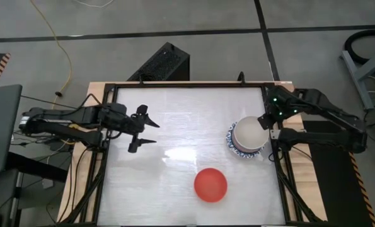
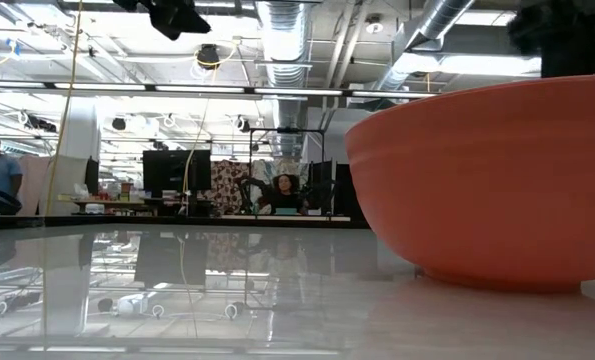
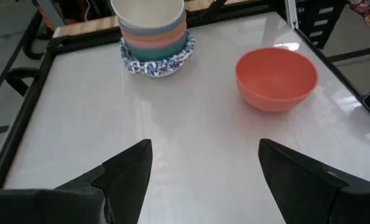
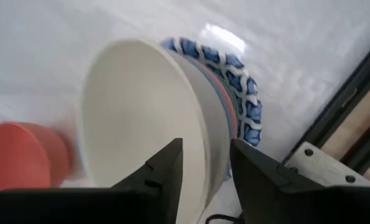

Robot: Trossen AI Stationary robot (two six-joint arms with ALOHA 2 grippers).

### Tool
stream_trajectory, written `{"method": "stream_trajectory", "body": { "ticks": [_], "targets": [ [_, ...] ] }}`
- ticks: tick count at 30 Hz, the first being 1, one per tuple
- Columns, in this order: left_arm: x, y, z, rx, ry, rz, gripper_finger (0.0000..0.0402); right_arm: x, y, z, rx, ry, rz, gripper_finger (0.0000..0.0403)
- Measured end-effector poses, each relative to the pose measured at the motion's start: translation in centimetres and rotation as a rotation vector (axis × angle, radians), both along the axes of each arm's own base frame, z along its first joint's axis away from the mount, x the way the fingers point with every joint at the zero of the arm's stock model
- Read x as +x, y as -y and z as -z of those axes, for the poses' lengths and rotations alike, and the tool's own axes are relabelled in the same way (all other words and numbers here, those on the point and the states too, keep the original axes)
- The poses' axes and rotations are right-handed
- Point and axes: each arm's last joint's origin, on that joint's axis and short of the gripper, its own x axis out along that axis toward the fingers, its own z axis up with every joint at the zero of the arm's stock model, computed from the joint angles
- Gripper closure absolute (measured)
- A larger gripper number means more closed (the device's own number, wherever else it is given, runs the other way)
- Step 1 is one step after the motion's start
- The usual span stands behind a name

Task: Nest bowls inside each other
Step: Stack the white bowl on top of the blue bowl

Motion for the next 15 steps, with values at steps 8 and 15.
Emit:
{"method": "stream_trajectory", "body": {
  "ticks": [8,15],
  "targets": [
    [1.1,0.1,0.9,-0.014,-0.048,0.007,0.0118,-1.7,-0.9,-2.4,-0.064,0.105,0.037,0.0272],
    [2.2,0.7,1.1,-0.022,-0.027,0.053,0.0118,-2.3,-1.2,-2.5,-0.066,0.137,0.061,0.0319]
  ]
}}
